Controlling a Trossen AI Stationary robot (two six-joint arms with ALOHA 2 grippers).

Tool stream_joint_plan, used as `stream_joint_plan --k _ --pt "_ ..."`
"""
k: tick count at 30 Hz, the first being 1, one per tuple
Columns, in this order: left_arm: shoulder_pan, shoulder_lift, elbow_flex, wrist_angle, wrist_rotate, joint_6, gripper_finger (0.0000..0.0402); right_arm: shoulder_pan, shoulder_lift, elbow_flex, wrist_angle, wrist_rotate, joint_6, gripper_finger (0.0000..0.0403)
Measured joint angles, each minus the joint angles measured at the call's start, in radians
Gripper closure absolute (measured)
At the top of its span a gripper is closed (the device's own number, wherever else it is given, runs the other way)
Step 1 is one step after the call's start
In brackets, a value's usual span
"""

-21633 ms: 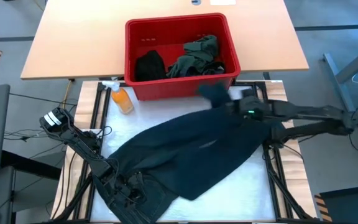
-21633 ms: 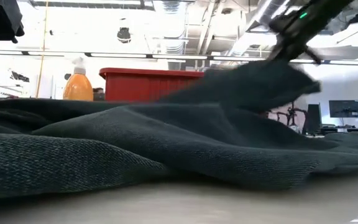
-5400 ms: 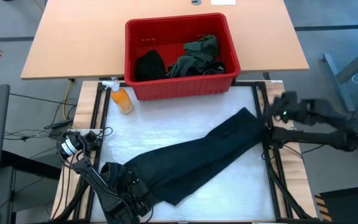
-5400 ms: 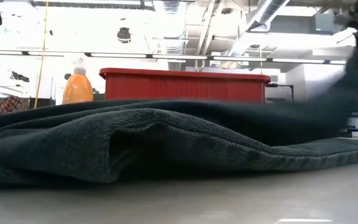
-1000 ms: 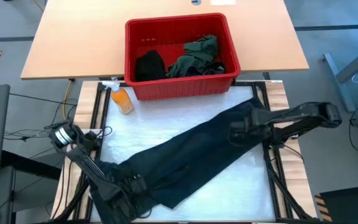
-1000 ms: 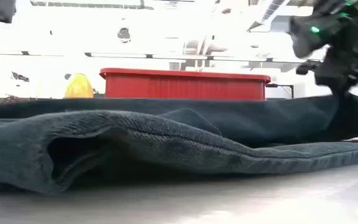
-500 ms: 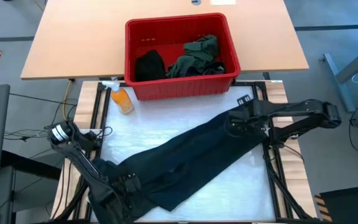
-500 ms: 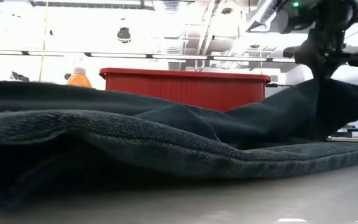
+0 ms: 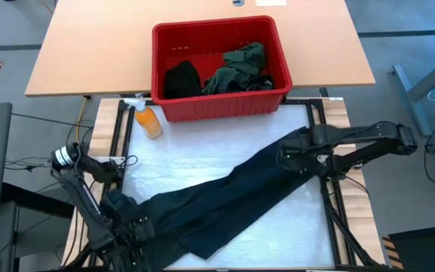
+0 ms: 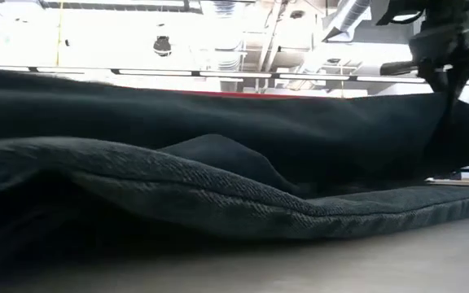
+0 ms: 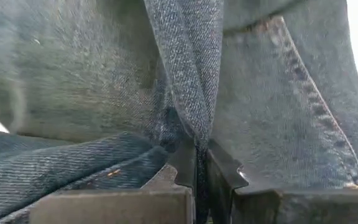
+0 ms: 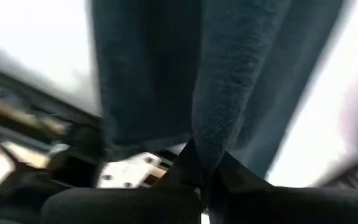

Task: Fold Laundry from Bin
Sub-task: Fold the dark blue pants

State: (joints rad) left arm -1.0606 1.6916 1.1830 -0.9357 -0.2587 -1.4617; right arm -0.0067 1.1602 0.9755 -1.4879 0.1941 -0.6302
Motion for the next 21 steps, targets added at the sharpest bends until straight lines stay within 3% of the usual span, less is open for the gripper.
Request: stream_joint_plan --k 4,11,17,21 --pt "0.001 0.046 -0.009 0.065 0.019 -0.016 0.0401 0.050 0.064 0.000 -0.011 -0.123 0.071 0.0370" --pt "0.016 0.090 -0.009 0.091 0.032 -0.038 0.0401 0.092 0.178 0.000 -0.089 -0.170 0.246 0.0268" --pt "0.017 0.093 -0.009 0.090 0.054 -0.041 0.0401 -0.003 0.152 0.065 -0.076 -0.170 0.296 0.0201" --pt "0.018 0.092 -0.008 0.090 0.036 -0.023 0.0401 -0.112 0.089 0.063 0.128 -0.234 0.386 0.0192"
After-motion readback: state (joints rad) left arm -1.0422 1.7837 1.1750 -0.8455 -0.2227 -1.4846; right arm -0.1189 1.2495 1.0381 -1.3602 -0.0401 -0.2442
